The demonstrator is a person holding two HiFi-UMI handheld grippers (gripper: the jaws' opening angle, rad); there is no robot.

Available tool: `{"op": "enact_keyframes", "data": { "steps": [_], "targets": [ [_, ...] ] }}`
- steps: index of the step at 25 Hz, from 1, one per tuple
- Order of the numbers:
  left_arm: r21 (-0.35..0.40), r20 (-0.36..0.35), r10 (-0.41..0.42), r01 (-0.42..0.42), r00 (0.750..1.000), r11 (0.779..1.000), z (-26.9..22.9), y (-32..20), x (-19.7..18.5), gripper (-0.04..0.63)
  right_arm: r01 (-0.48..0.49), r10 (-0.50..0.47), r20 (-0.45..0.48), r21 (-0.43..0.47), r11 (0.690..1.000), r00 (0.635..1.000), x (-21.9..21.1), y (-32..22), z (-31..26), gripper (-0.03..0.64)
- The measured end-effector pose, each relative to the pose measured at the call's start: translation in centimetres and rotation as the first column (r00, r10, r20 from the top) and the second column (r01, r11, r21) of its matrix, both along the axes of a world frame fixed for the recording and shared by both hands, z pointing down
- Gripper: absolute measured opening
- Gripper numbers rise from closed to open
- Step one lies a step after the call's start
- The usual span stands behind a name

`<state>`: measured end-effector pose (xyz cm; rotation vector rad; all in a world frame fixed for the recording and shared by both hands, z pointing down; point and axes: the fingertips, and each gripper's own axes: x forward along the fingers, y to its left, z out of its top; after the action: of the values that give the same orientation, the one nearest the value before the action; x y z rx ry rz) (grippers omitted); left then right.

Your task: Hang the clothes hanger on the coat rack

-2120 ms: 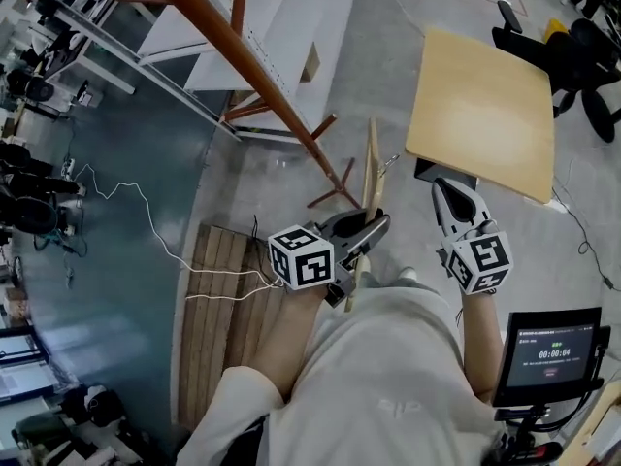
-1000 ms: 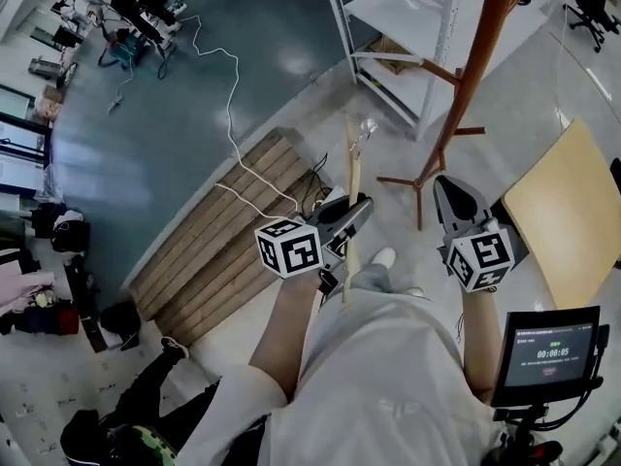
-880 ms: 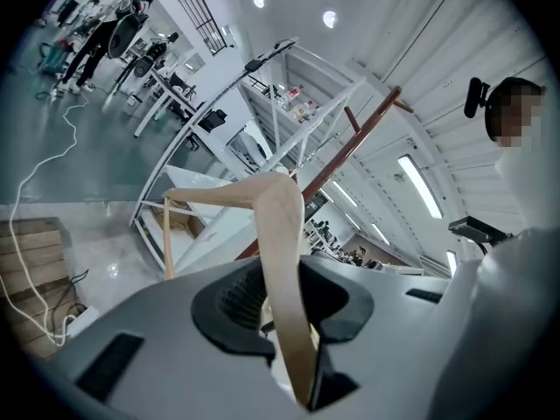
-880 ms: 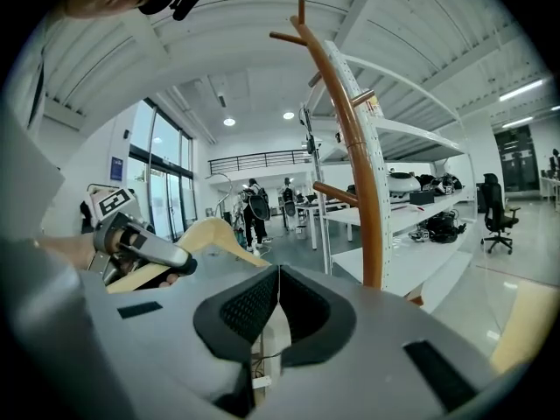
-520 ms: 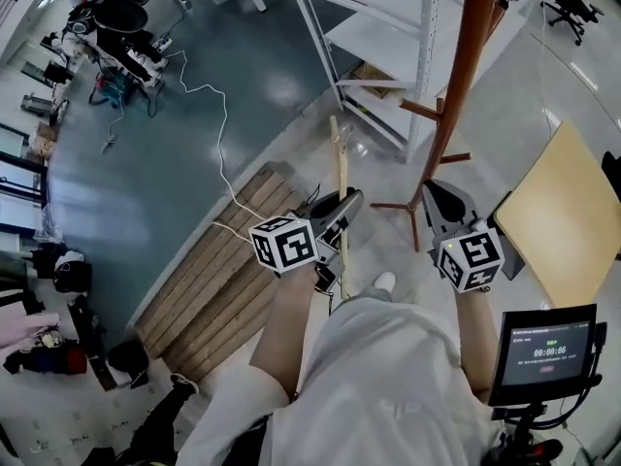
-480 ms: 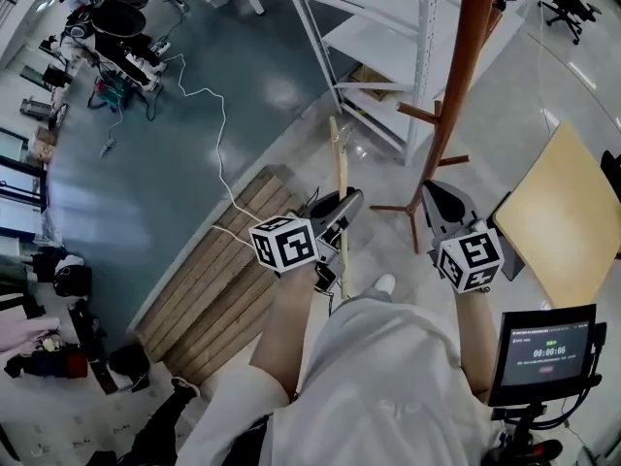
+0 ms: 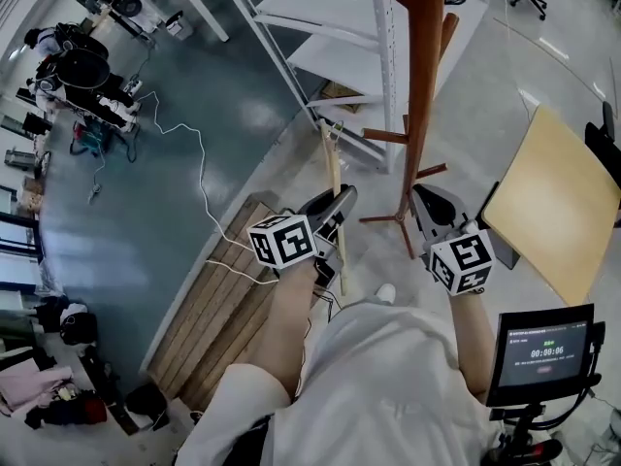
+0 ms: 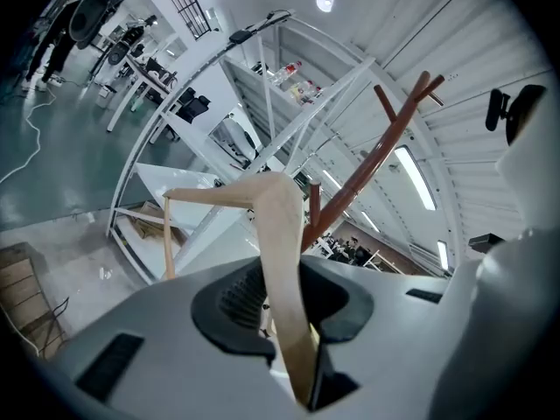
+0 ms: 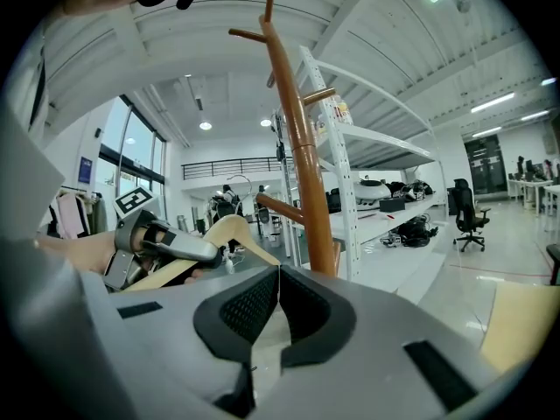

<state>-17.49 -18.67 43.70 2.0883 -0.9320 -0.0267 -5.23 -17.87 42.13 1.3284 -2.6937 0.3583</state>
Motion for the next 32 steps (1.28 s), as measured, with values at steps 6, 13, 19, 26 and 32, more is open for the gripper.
{"op": "enact_keyframes", "data": {
  "steps": [6,13,19,26,32],
  "targets": [
    [-0.033,-0.001,0.021,-0.021,1.0,0.999,1.4,-1.1,1.1,0.091,-0.05,0.05,-0.006,-0.015,0.999,0.999,1.6,-0.3,0.5,0.012],
    [-0.04,-0.009,0.068,-0.068,0.998,0.997,2.7,-0.9,3.3,0.091,-0.074,0.073,-0.021,-0.032,0.997,0.997,2.6,-0.1,1.7,0.012],
    [-0.048,0.001,0.089,-0.089,0.996,0.995,3.8,-0.5,4.1,0.091,-0.079,0.078,-0.027,-0.034,0.996,0.997,2.9,0.1,2.2,0.012],
    [-0.051,0.001,0.104,-0.104,0.995,0.993,4.2,-0.4,4.7,0.091,-0.084,0.083,-0.034,-0.044,0.995,0.996,3.2,0.3,2.6,0.012],
    [-0.061,-0.005,0.121,-0.121,0.993,0.991,5.1,-0.6,5.7,0.091,-0.099,0.097,-0.04,-0.046,0.994,0.994,4.1,0.5,3.0,0.012]
  ]
}}
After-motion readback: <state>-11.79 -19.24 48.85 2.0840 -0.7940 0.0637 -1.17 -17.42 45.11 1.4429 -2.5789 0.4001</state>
